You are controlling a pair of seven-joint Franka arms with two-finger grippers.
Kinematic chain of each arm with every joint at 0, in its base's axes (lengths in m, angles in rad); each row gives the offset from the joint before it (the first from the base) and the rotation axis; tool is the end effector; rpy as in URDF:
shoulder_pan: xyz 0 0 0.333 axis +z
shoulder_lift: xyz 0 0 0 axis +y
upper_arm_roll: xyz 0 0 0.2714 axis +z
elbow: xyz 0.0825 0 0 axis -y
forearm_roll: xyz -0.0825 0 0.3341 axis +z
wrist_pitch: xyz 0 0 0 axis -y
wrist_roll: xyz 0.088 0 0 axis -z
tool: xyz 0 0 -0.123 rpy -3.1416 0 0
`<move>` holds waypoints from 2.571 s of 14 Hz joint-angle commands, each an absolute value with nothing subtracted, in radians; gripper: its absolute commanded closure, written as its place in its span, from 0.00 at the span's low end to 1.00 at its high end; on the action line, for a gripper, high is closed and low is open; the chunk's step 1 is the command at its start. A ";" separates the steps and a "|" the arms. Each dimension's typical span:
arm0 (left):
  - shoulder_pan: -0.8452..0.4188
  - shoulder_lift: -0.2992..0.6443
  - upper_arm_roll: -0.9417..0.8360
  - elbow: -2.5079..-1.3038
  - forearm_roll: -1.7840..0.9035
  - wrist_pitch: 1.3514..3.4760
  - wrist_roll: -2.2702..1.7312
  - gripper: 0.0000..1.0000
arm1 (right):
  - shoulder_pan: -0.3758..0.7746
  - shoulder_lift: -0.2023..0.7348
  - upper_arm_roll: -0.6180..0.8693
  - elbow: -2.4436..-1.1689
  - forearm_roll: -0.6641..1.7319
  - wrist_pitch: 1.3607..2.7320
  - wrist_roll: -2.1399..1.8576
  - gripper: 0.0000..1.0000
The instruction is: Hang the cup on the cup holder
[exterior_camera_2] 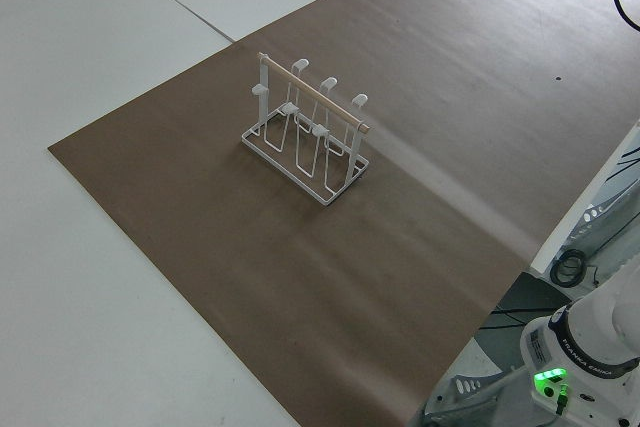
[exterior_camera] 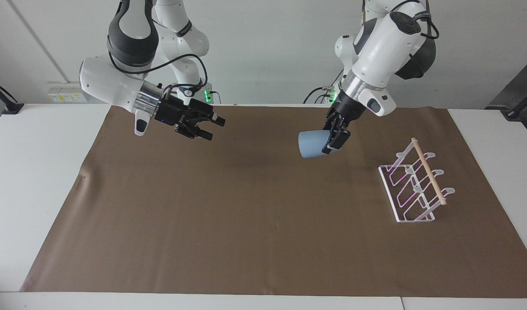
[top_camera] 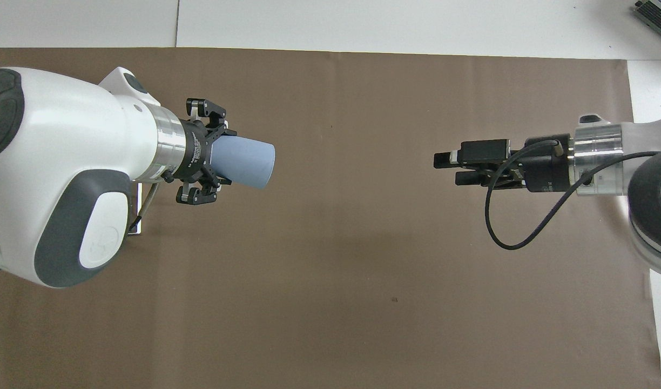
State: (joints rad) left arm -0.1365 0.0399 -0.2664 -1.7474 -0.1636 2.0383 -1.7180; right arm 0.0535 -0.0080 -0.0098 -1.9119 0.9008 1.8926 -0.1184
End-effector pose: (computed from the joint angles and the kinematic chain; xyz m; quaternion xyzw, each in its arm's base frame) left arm 0.5051 -0.2255 0.5142 0.7651 0.6263 -0.0105 0.1495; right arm 0.5171 0.0923 0.4816 -0.9086 0.0667 -0.0103 0.4121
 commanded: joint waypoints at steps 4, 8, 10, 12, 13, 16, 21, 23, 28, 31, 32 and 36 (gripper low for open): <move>-0.081 -0.048 -0.264 -1.919 0.052 2.189 -1.605 1.00 | 0.063 0.000 0.005 -1.894 0.502 1.976 -0.100 0.00; -0.051 -0.044 -0.264 -1.937 0.245 2.241 -1.534 1.00 | 0.051 -0.008 0.002 -1.893 0.240 1.973 -0.101 0.00; -0.028 -0.040 -0.264 -1.951 0.339 2.278 -1.511 1.00 | 0.035 -0.011 -0.009 -1.893 0.181 1.968 -0.100 0.00; -0.003 -0.032 -0.264 -1.971 0.473 2.286 -1.512 1.00 | -0.015 -0.012 -0.009 -1.872 0.122 1.953 -0.100 0.00; 0.009 -0.032 -0.264 -1.973 0.524 2.301 -1.516 1.00 | -0.027 -0.012 -0.009 -1.849 0.082 1.925 -0.098 0.00; 0.063 -0.018 -0.264 -1.973 0.628 2.368 -1.519 1.00 | -0.063 -0.017 -0.009 -1.796 0.068 1.839 -0.052 0.00; 0.086 0.040 -0.264 -1.973 0.784 2.384 -1.520 1.00 | -0.100 -0.028 -0.011 -1.660 0.026 1.669 -0.049 0.00; 0.098 0.054 -0.264 -1.986 0.824 2.393 -1.520 1.00 | -0.098 -0.029 -0.011 -1.611 0.002 1.599 -0.046 0.00; 0.139 0.045 -0.264 -2.068 0.874 2.488 -1.520 1.00 | -0.097 -0.054 0.000 -1.617 -0.018 1.574 0.025 0.00; 0.155 0.038 -0.264 -2.112 0.911 2.536 -1.520 1.00 | -0.097 -0.058 -0.003 -1.620 -0.012 1.572 0.023 0.00; 0.155 0.037 -0.264 -2.117 0.911 2.537 -1.520 1.00 | -0.097 -0.058 -0.005 -1.621 -0.012 1.569 0.021 0.00; 0.153 0.037 -0.265 -2.125 0.911 2.542 -1.519 0.86 | -0.083 -0.060 0.005 -1.615 -0.020 1.552 0.035 0.00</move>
State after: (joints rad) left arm 0.1401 0.0671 -0.2607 -2.0909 0.8884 2.5178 -1.5267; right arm -0.0851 -0.0479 -0.0090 -1.6179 0.0074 1.5706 0.0055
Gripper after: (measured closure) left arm 0.225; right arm 0.000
